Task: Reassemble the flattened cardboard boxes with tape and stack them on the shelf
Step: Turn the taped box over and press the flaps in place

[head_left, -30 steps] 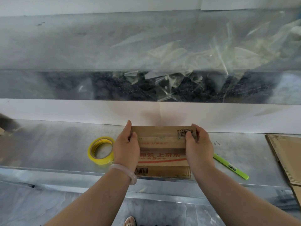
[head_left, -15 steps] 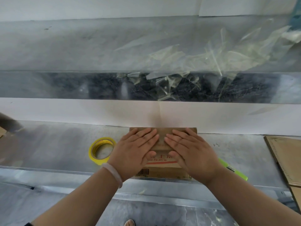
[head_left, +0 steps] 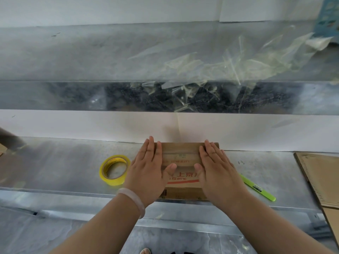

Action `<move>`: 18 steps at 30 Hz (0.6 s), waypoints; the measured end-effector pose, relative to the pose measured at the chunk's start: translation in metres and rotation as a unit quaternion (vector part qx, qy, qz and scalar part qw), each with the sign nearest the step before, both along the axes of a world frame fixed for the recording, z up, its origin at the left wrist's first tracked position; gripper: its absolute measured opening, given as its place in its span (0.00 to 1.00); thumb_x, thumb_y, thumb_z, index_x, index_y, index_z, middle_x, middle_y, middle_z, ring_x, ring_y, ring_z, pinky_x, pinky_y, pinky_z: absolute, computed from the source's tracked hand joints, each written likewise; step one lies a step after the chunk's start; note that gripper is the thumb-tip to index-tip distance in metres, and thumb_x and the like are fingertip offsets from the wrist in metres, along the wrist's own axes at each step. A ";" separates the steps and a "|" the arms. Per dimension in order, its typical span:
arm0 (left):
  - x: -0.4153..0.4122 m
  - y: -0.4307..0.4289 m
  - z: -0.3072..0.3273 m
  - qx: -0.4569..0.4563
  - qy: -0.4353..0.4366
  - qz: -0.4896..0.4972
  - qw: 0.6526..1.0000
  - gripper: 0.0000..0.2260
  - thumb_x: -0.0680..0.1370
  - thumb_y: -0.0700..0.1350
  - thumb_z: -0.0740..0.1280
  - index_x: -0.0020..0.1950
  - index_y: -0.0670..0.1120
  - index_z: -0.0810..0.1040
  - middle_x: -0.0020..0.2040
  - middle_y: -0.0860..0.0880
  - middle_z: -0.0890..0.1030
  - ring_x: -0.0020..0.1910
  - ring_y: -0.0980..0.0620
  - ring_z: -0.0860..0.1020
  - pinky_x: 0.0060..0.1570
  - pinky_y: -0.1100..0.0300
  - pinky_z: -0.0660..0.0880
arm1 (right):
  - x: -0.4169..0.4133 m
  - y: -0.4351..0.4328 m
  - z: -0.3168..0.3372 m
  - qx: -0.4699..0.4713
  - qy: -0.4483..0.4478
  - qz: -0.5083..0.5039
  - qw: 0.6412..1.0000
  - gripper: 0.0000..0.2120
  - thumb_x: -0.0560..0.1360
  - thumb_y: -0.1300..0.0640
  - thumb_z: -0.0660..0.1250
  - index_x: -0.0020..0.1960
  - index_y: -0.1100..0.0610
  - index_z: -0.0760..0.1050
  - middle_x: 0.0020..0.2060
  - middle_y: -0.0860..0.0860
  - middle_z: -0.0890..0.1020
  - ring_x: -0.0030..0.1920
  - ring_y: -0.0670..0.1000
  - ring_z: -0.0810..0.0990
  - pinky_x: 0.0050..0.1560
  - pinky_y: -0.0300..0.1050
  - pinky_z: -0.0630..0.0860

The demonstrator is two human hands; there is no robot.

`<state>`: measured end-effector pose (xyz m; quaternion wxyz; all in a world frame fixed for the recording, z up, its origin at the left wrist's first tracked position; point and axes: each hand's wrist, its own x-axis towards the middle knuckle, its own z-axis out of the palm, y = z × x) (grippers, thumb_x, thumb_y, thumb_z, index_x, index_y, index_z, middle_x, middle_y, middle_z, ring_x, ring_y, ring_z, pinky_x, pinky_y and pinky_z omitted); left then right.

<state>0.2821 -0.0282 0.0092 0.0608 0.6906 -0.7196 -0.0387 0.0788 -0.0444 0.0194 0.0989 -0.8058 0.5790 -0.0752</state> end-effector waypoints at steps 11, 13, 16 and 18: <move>-0.012 -0.026 0.045 0.026 -0.028 -0.119 0.992 0.37 0.73 0.72 0.52 0.78 0.56 0.50 0.76 0.54 0.59 0.74 0.51 0.57 0.74 0.47 0.52 | -0.047 0.003 -0.032 0.142 -0.294 -0.123 0.937 0.20 0.80 0.45 0.59 0.71 0.35 0.63 0.66 0.42 0.75 0.66 0.48 0.74 0.64 0.52 0.74; -0.023 -0.033 0.047 0.038 -0.036 -0.152 0.987 0.41 0.71 0.72 0.57 0.78 0.57 0.46 0.72 0.53 0.62 0.71 0.49 0.61 0.70 0.49 0.60 | -0.043 0.006 -0.025 0.120 -0.325 -0.102 0.933 0.16 0.81 0.51 0.59 0.65 0.35 0.69 0.57 0.39 0.80 0.59 0.44 0.78 0.55 0.42 0.75; -0.028 -0.027 0.052 -0.007 -0.014 -0.144 0.990 0.44 0.68 0.73 0.61 0.77 0.58 0.48 0.64 0.54 0.63 0.64 0.52 0.64 0.65 0.55 0.64 | -0.043 0.016 -0.012 0.098 -0.364 -0.088 0.922 0.20 0.80 0.49 0.60 0.72 0.40 0.67 0.64 0.39 0.76 0.65 0.42 0.73 0.61 0.40 0.73; -0.026 -0.011 0.056 -0.059 0.047 -0.130 0.989 0.44 0.66 0.73 0.64 0.77 0.59 0.52 0.61 0.55 0.62 0.60 0.55 0.64 0.60 0.60 0.64 | -0.043 0.026 -0.001 0.041 -0.361 -0.094 0.927 0.25 0.77 0.40 0.60 0.73 0.39 0.63 0.71 0.36 0.65 0.70 0.39 0.64 0.70 0.42 0.65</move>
